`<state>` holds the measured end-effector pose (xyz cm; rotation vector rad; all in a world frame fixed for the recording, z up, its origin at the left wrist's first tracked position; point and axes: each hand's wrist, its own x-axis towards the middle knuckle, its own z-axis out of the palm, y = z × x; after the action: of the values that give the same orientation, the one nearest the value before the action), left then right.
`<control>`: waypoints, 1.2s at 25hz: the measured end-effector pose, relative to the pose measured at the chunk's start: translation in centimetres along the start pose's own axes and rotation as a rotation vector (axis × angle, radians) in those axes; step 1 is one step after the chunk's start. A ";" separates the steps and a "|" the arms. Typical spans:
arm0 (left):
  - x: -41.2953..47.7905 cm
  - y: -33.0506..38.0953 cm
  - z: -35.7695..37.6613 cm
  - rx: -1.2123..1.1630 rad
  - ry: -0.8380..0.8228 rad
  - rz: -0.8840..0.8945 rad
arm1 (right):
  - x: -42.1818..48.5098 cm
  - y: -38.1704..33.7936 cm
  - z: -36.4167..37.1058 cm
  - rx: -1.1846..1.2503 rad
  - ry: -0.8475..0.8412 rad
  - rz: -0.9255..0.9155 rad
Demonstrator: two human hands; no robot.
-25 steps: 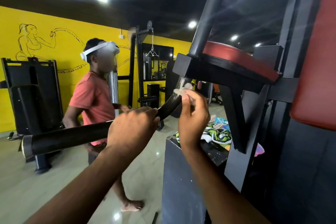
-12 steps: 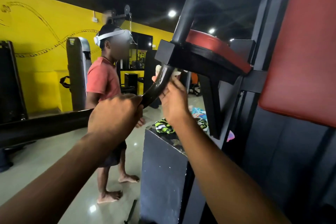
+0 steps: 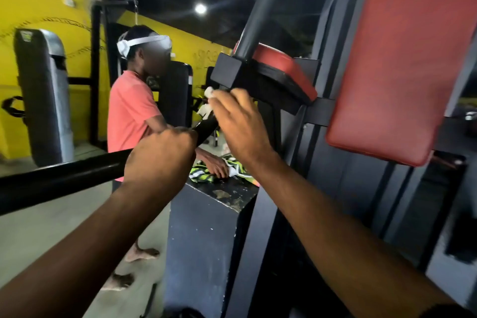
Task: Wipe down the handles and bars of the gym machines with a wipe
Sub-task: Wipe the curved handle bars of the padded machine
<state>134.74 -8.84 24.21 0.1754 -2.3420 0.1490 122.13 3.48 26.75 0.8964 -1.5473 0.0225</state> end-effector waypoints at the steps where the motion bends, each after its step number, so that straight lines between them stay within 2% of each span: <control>1: 0.1 -0.1 0.1 -0.018 0.003 0.004 | -0.2 0.3 -0.3 -0.028 -0.023 -0.080; 3: 0.2 0.0 0.1 -0.091 -0.003 0.010 | -0.6 1.2 -1.0 -0.094 -0.064 -0.181; 6: 0.9 0.4 -0.3 -0.250 0.044 0.019 | -0.8 3.1 -3.0 -0.190 -0.136 -0.218; 11: 3.8 1.6 -1.0 -0.595 0.253 0.043 | 1.0 5.8 -7.6 -0.099 -0.150 0.043; 14: 6.4 2.5 -1.7 -0.731 0.358 -0.005 | 4.6 7.1 -9.5 -0.049 -0.127 0.059; 17: 8.9 2.5 -2.7 -0.805 0.421 -0.026 | 8.5 7.6 -10.0 -0.056 -0.171 -0.019; 21: 10.3 2.4 -2.6 -0.866 0.396 -0.045 | 10.7 8.2 -8.3 -0.180 -0.320 -0.172; 24: 10.9 2.6 -1.5 -0.882 0.380 -0.044 | 11.0 9.5 -7.0 -0.267 -0.427 -0.416; 25: 10.9 2.7 -1.2 -0.900 0.377 -0.047 | 11.1 10.0 -6.9 -0.288 -0.426 -0.465; 28: 10.9 3.0 -0.5 -0.938 0.383 -0.048 | 11.2 10.5 -6.4 -0.280 -0.347 -0.410; 30: 10.8 3.2 -0.1 -0.942 0.414 -0.028 | 10.8 10.6 -5.9 -0.310 -0.337 -0.532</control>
<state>126.76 -6.56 31.77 -0.2663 -1.7751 -0.8404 122.37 8.26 42.29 1.0693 -1.5144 -0.7632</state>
